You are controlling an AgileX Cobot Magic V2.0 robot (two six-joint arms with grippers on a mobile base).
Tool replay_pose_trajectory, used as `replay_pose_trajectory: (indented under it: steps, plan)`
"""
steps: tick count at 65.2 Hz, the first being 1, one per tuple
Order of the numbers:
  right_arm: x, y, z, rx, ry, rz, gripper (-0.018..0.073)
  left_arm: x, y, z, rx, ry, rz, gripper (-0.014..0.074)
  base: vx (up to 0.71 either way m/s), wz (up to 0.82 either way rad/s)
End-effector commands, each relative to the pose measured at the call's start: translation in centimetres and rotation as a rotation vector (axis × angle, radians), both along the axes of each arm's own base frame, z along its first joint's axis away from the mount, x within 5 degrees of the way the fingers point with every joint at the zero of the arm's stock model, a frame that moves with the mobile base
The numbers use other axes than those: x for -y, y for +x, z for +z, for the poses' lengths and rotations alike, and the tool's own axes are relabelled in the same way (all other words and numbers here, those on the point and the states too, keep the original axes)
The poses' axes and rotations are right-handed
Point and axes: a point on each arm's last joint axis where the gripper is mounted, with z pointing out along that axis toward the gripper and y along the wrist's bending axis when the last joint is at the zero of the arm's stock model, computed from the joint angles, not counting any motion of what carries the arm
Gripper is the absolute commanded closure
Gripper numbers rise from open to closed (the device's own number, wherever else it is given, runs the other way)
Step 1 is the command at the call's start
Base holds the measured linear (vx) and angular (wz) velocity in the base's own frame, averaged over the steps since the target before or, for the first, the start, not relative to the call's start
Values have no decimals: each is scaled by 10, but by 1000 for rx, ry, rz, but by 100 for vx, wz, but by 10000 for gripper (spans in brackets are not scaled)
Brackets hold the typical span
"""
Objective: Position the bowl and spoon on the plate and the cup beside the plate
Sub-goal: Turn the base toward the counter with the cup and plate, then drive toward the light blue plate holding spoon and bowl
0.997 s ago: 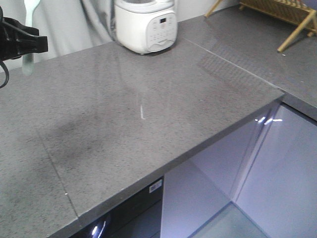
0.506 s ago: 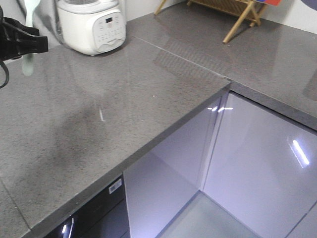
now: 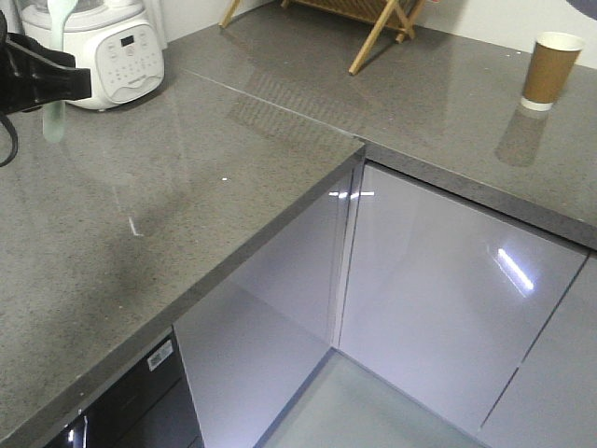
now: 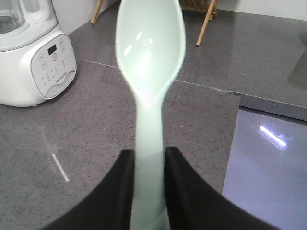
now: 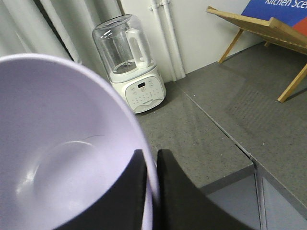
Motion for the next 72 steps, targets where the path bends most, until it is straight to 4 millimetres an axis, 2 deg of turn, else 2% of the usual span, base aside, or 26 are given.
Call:
replay_pose_trajectory:
  steps: [1,72]
  plan:
    - [-9,-14,17,72,20,45,564,0,-8,23,116,-41,-2,602,-2,-20]
    - [-9,-14,17,72,20,45,564,0,-8,23,116,-41,-2,602,-2,-25]
